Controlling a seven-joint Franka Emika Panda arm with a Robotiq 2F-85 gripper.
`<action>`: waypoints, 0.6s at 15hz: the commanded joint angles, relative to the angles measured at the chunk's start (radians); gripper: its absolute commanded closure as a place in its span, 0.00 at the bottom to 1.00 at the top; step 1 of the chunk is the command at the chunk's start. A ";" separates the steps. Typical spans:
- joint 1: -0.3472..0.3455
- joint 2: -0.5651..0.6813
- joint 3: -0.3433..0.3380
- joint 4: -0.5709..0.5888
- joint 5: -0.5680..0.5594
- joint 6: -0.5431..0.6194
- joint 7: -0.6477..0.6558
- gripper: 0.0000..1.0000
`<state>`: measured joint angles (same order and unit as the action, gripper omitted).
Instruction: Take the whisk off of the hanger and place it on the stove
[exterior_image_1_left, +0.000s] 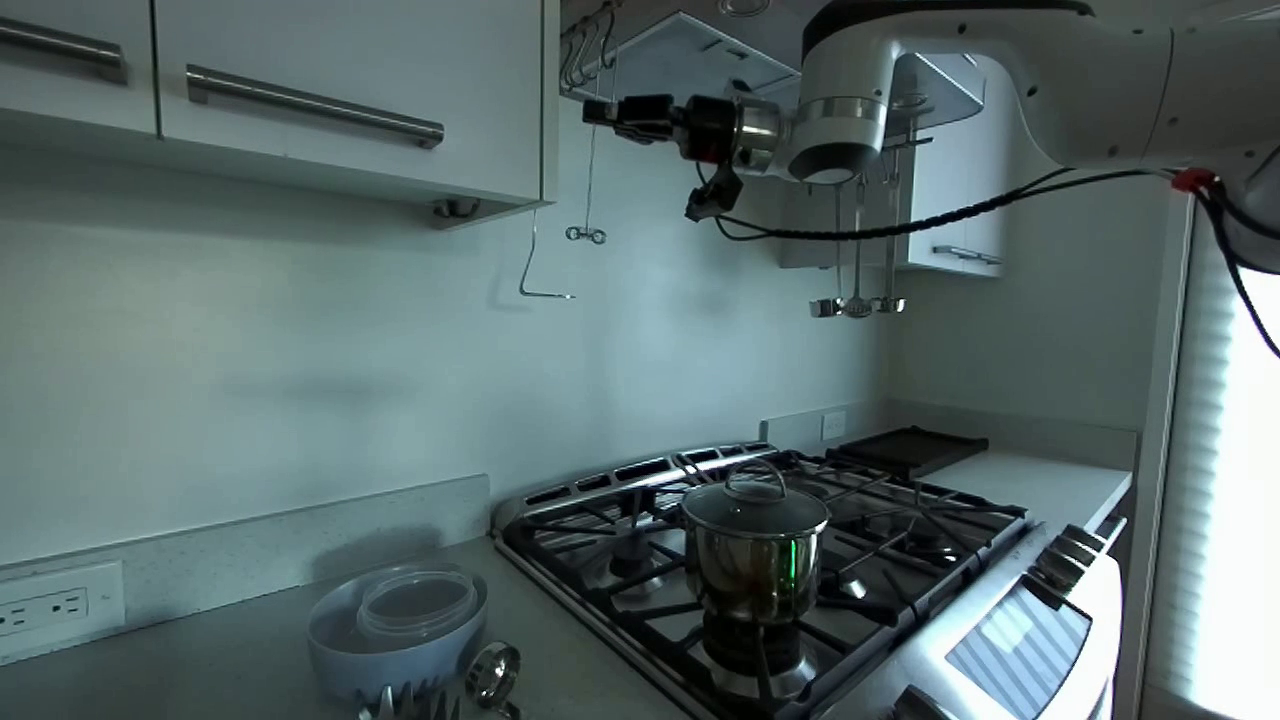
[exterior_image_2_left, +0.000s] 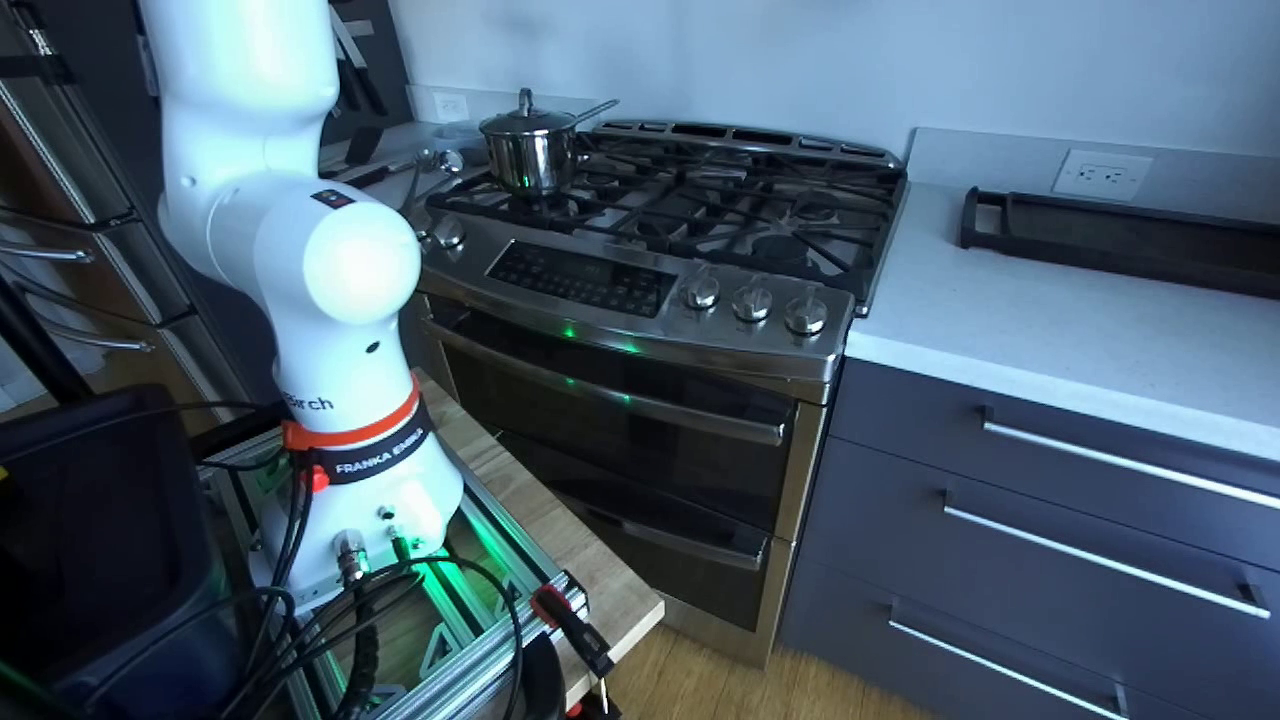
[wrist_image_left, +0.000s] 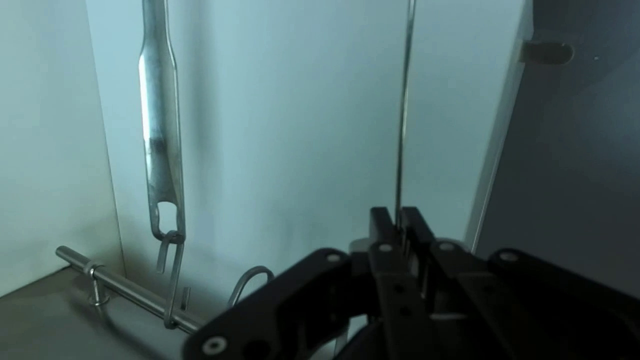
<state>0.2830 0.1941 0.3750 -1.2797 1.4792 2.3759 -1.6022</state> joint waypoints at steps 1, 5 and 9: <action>0.007 -0.010 0.009 -0.004 0.042 0.067 -0.045 0.98; 0.007 -0.018 0.016 -0.009 0.060 0.123 -0.062 0.98; 0.002 -0.029 0.016 -0.024 0.061 0.134 -0.061 0.98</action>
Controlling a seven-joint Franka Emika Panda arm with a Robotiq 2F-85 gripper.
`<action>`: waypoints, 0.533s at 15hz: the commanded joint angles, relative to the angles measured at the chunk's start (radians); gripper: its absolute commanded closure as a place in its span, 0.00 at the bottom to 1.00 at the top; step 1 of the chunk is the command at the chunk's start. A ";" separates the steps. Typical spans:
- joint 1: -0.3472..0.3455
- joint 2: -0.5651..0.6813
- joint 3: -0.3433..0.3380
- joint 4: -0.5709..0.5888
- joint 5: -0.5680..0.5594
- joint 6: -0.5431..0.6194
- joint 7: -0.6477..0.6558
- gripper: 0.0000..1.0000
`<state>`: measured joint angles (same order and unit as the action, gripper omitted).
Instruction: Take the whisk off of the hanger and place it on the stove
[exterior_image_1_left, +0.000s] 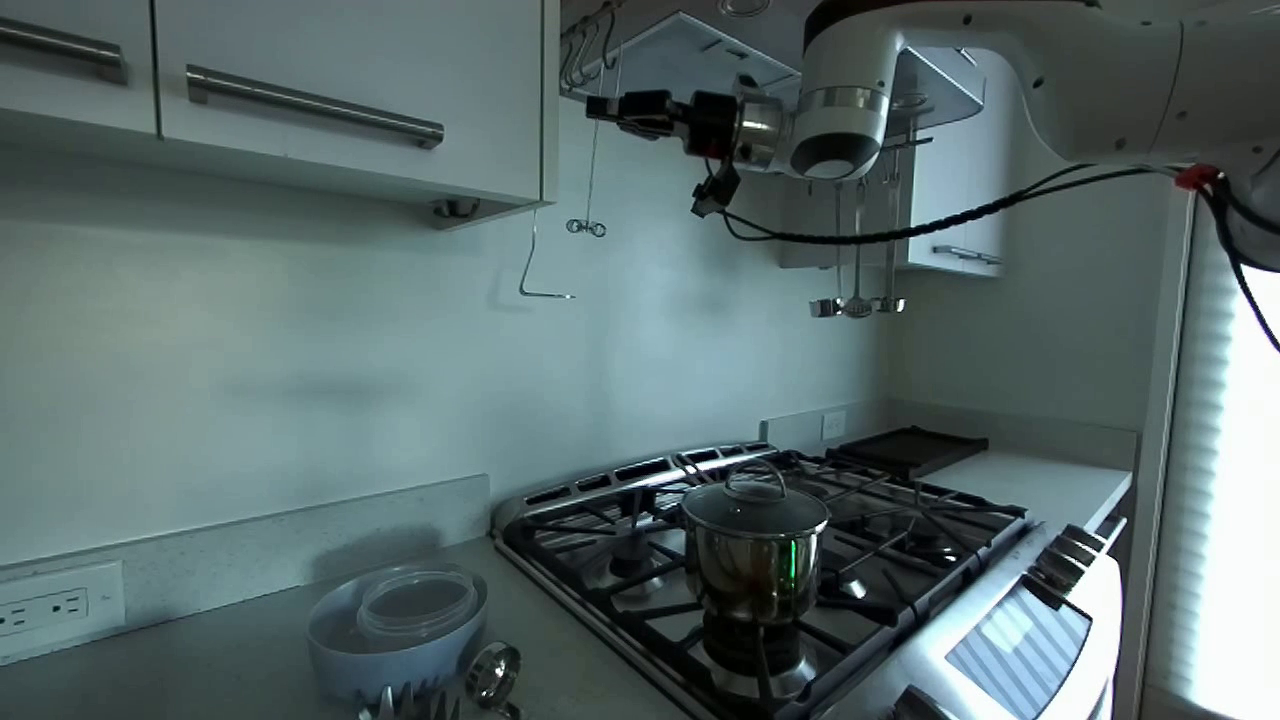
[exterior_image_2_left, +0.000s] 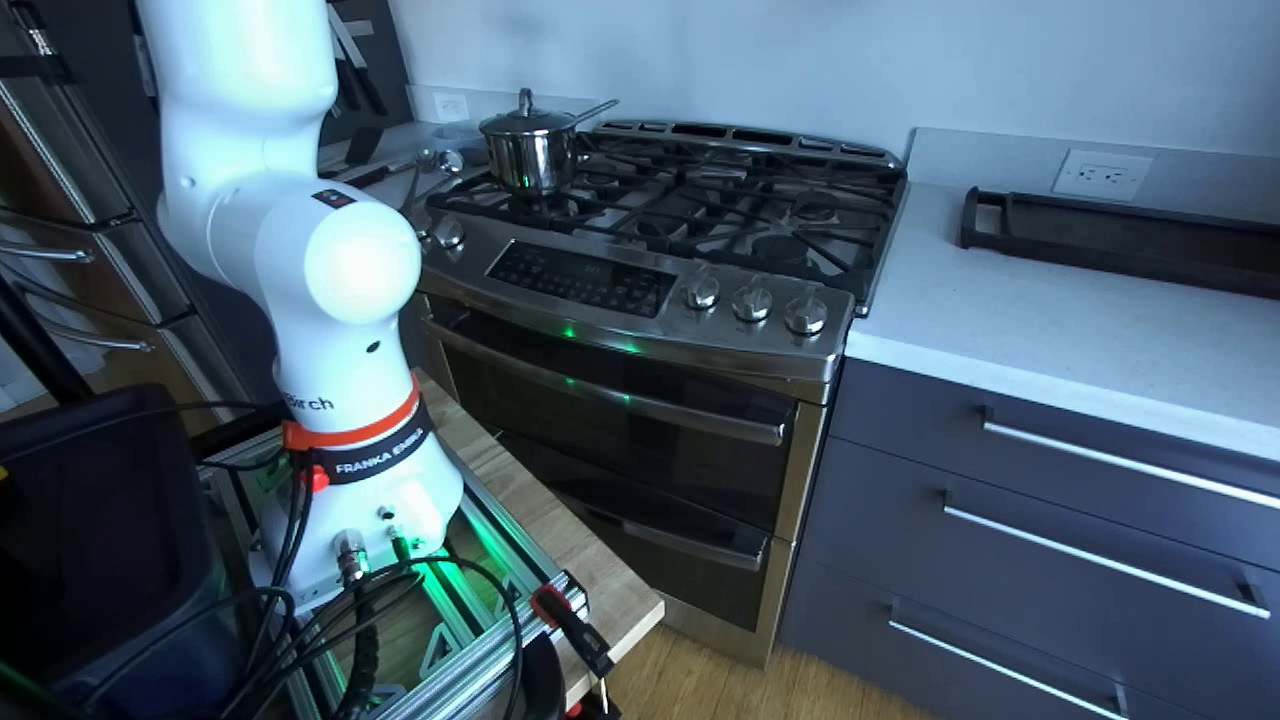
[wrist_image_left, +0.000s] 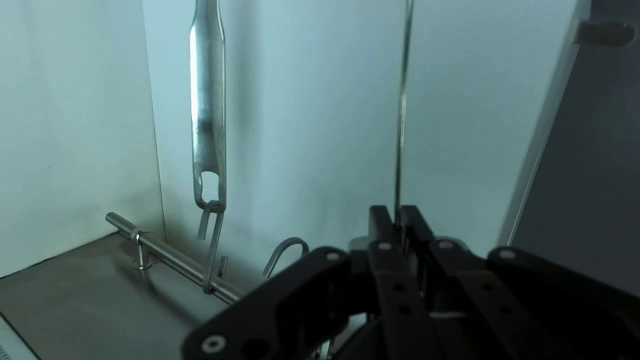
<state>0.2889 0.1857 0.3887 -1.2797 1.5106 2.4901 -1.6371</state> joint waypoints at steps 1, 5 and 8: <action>-0.006 -0.024 0.001 -0.029 0.034 0.020 -0.025 0.98; -0.023 -0.042 -0.002 -0.057 0.063 0.013 -0.025 0.98; -0.038 -0.057 -0.003 -0.082 0.095 -0.015 -0.017 0.98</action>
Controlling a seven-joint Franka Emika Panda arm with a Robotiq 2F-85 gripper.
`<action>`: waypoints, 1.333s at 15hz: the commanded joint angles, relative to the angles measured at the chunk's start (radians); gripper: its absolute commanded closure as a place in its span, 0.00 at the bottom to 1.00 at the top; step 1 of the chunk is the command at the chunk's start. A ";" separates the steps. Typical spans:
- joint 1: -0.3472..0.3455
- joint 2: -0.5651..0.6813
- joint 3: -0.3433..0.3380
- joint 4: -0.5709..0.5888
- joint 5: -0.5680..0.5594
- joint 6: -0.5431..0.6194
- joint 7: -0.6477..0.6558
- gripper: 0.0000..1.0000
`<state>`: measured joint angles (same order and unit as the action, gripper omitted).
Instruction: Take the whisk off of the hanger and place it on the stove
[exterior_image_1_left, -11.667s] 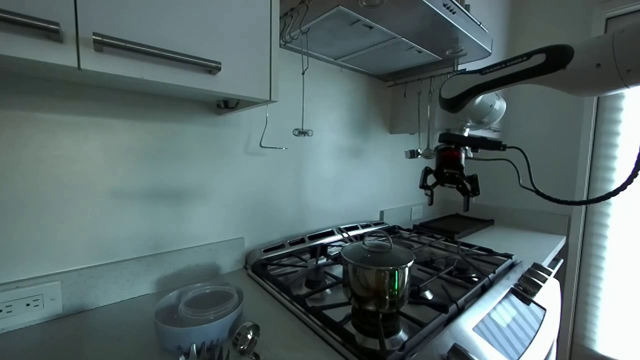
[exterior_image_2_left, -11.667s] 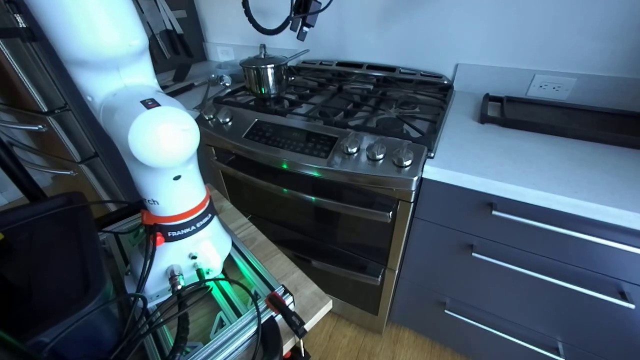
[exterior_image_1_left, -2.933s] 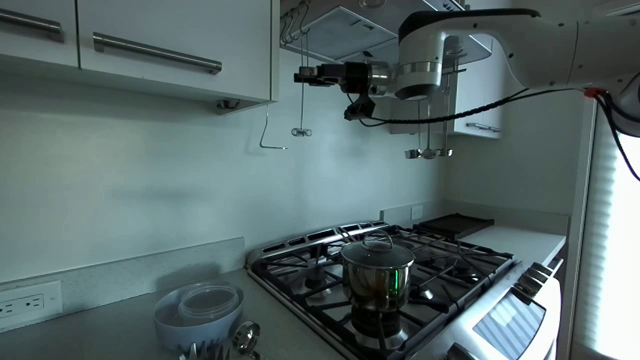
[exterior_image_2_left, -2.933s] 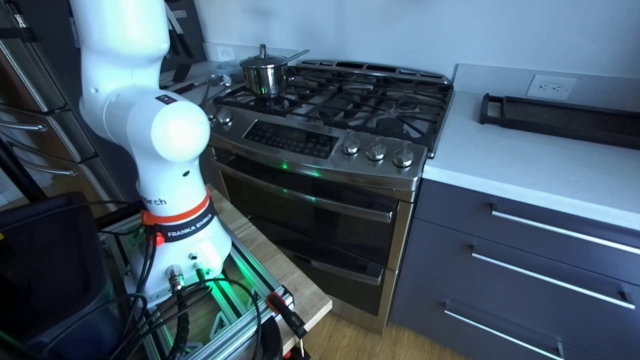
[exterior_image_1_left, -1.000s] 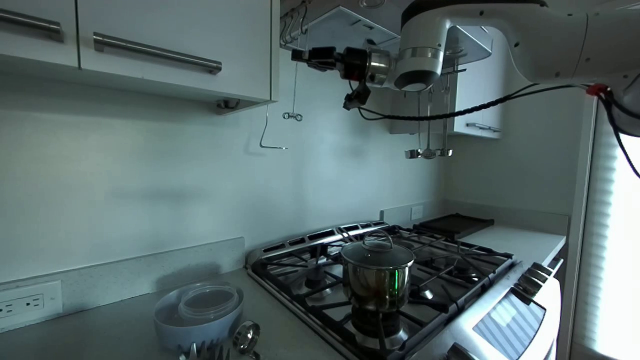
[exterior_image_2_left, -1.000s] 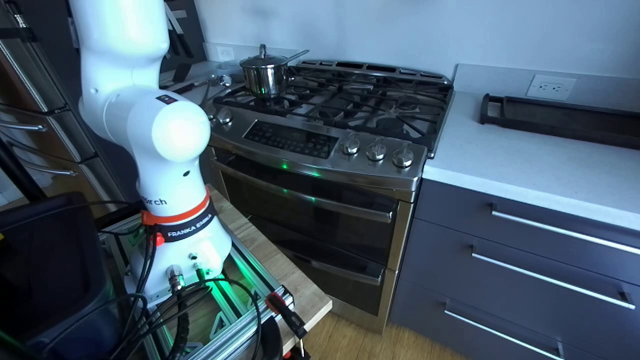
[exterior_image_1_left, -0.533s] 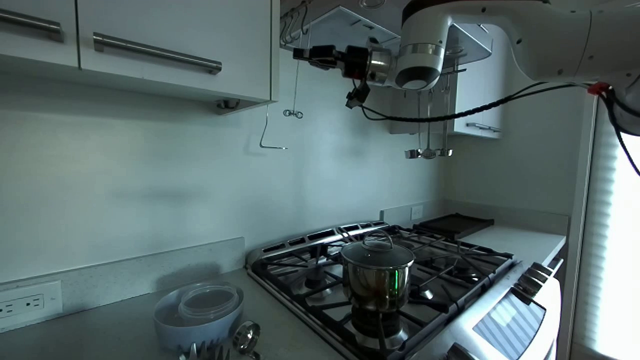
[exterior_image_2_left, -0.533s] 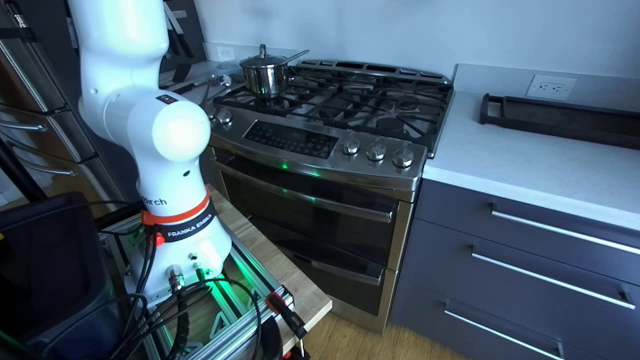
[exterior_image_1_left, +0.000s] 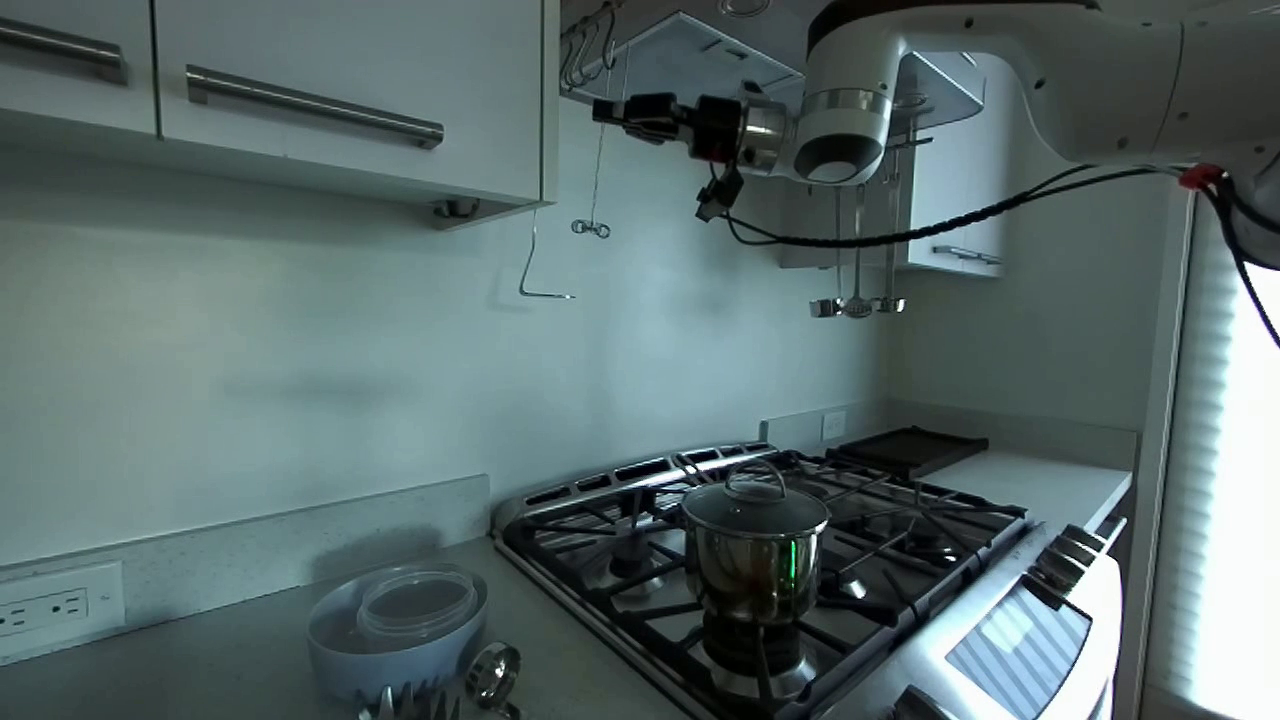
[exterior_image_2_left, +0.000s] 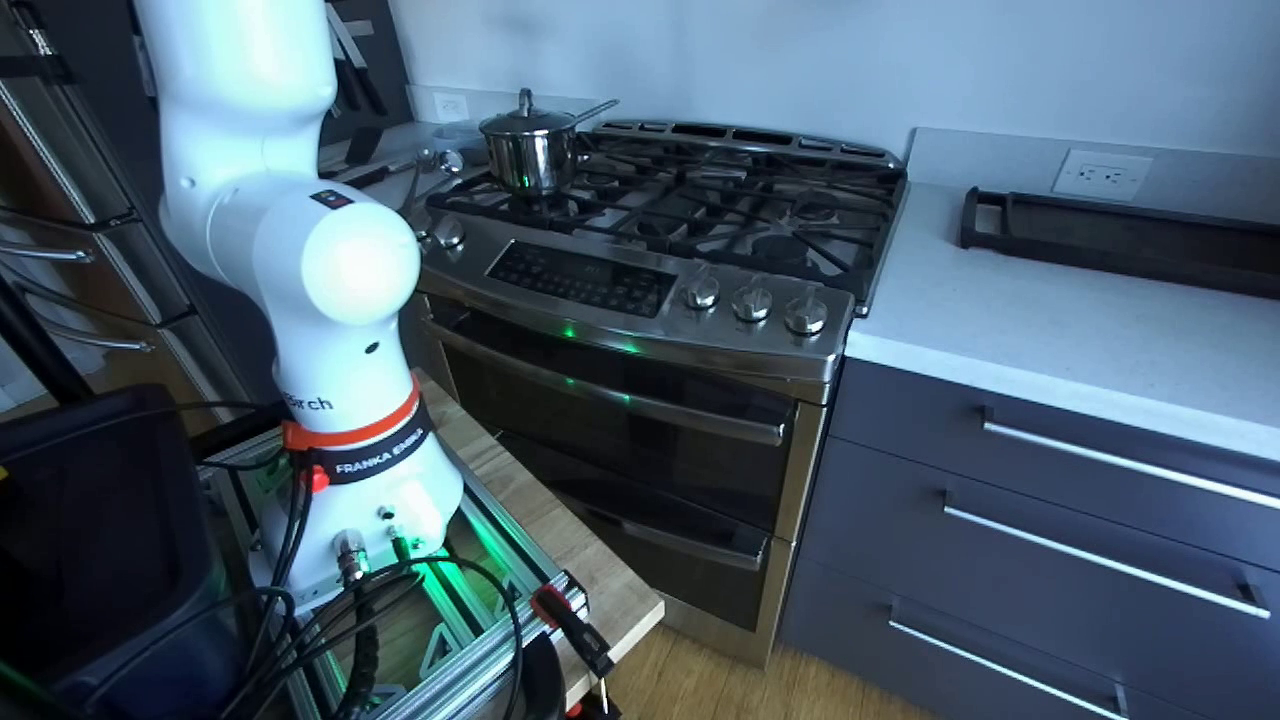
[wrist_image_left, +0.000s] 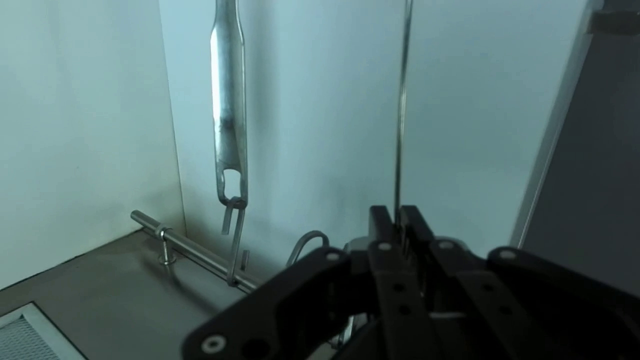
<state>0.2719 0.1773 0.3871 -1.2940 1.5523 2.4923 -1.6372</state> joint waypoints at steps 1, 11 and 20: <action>-0.026 -0.056 -0.003 -0.081 0.059 -0.027 -0.010 0.98; -0.070 -0.176 -0.033 -0.299 0.016 -0.122 0.045 0.98; -0.056 -0.275 -0.107 -0.448 -0.064 -0.153 0.079 0.98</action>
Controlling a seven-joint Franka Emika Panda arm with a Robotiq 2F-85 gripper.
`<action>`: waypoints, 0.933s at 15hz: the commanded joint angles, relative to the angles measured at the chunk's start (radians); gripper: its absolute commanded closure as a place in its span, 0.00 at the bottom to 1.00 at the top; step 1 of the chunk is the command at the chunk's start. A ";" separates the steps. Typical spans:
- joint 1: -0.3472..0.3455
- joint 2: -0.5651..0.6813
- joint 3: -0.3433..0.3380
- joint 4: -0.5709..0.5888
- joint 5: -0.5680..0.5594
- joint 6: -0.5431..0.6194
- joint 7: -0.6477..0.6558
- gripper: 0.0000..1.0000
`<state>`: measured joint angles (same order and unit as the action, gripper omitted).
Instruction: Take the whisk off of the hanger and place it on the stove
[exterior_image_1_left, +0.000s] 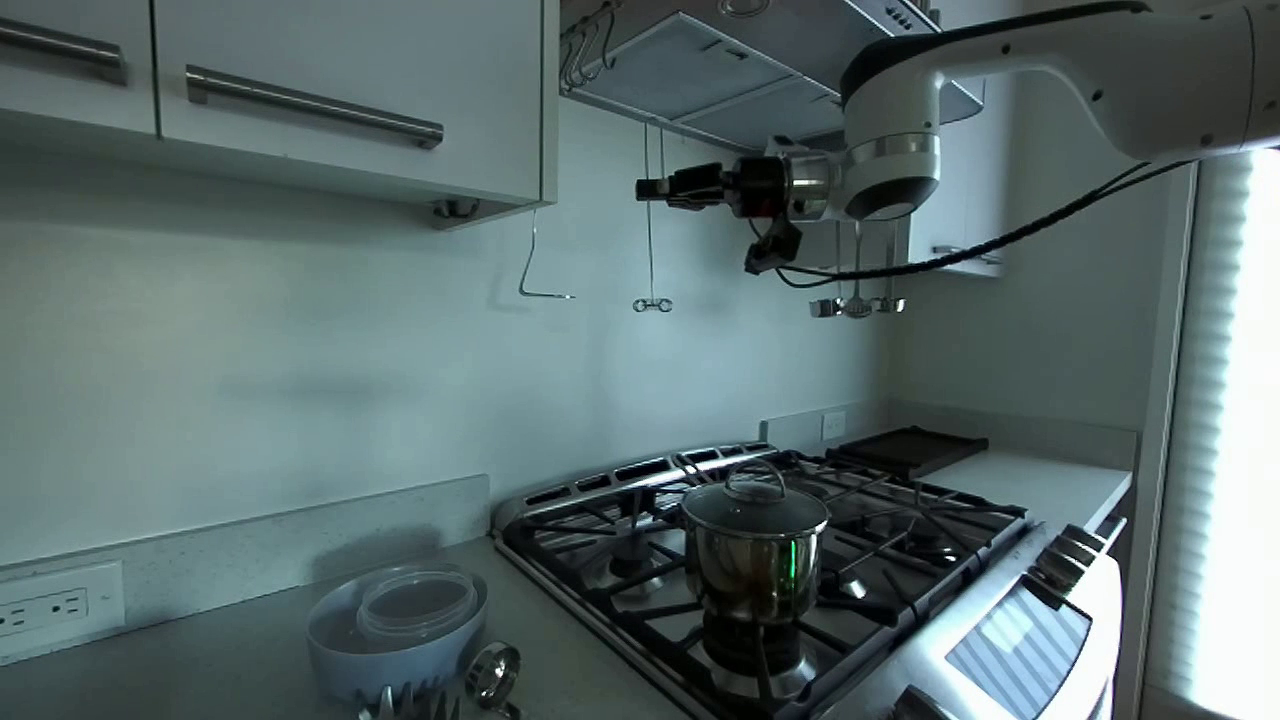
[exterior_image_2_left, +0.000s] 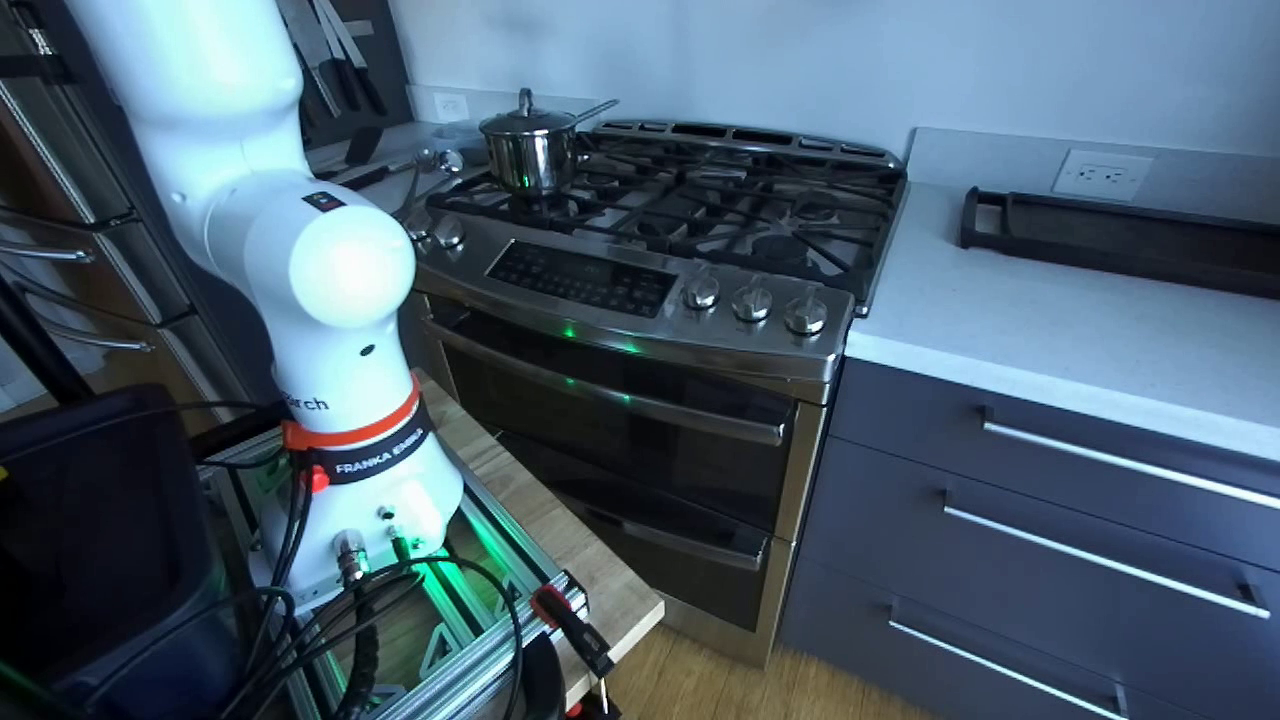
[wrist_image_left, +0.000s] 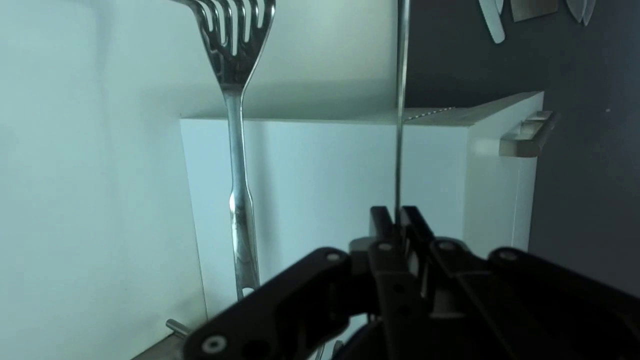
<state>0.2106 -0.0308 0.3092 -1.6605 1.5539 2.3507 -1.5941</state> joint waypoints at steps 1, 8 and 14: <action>0.004 -0.078 -0.032 -0.095 -0.094 -0.001 0.038 0.98; -0.020 -0.158 -0.074 -0.211 -0.466 -0.001 0.174 0.98; -0.055 -0.220 -0.128 -0.303 -0.822 -0.016 0.322 0.98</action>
<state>0.1732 -0.1895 0.2042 -1.8894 0.8802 2.3525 -1.3447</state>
